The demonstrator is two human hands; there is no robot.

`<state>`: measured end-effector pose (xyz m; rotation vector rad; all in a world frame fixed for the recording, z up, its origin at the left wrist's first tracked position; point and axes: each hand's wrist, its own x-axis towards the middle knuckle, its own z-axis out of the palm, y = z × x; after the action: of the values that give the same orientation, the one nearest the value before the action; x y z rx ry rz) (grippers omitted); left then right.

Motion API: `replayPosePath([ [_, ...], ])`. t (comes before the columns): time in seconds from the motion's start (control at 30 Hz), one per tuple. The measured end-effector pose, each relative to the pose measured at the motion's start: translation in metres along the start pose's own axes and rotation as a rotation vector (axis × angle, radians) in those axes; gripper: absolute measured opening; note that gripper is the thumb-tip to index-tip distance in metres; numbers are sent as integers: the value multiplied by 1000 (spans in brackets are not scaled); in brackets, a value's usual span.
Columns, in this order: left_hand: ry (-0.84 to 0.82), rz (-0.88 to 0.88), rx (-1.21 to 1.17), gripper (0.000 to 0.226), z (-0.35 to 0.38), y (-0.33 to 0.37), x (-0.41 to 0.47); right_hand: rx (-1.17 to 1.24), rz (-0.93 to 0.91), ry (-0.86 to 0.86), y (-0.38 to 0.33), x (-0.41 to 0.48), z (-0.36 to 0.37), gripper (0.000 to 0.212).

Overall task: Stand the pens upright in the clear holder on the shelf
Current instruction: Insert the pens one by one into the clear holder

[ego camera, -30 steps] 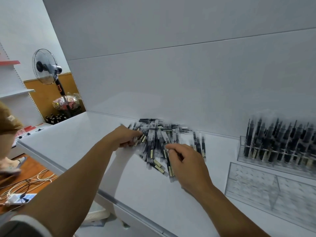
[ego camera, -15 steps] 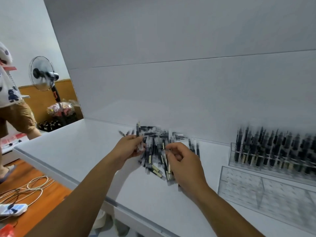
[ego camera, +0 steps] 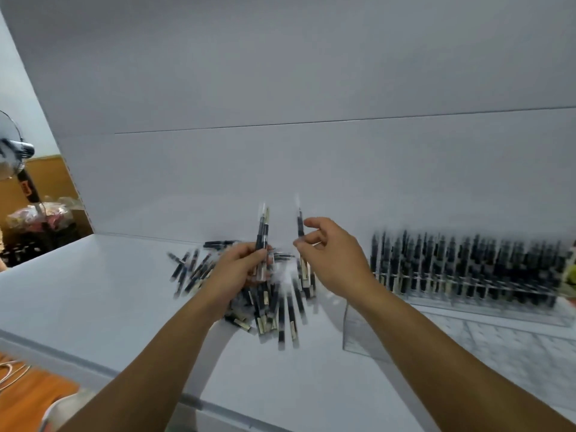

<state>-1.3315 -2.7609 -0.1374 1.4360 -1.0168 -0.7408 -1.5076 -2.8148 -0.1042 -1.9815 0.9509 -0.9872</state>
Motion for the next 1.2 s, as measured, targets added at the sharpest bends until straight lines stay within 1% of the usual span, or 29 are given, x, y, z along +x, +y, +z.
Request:
replayPosePath([
  [0.13,-45,39,-62,16,37,8,4,28,24,61,10,-1,-33,31],
  [0.27,-154,78,-139,17,80,17,5,46,47,148,25,-7,-69,18],
  [0.4,-248,101,-218,16,117,22,3,7,80,247,41,-14,-104,12],
  [0.5,-297,119,-245,16,140,24,1,-15,89,287,54,-21,-126,11],
  [0.67,-324,162,-240,17,159,30,1,-46,99,340,66,-25,-148,8],
  [0.87,-304,198,-277,16,175,39,1,-173,75,373,74,-16,-152,9],
  [0.97,-305,192,-223,13,179,29,-2,-251,79,369,80,-12,-151,11],
  [1.2,-326,170,-267,15,176,22,2,-309,76,336,89,-8,-155,13],
])
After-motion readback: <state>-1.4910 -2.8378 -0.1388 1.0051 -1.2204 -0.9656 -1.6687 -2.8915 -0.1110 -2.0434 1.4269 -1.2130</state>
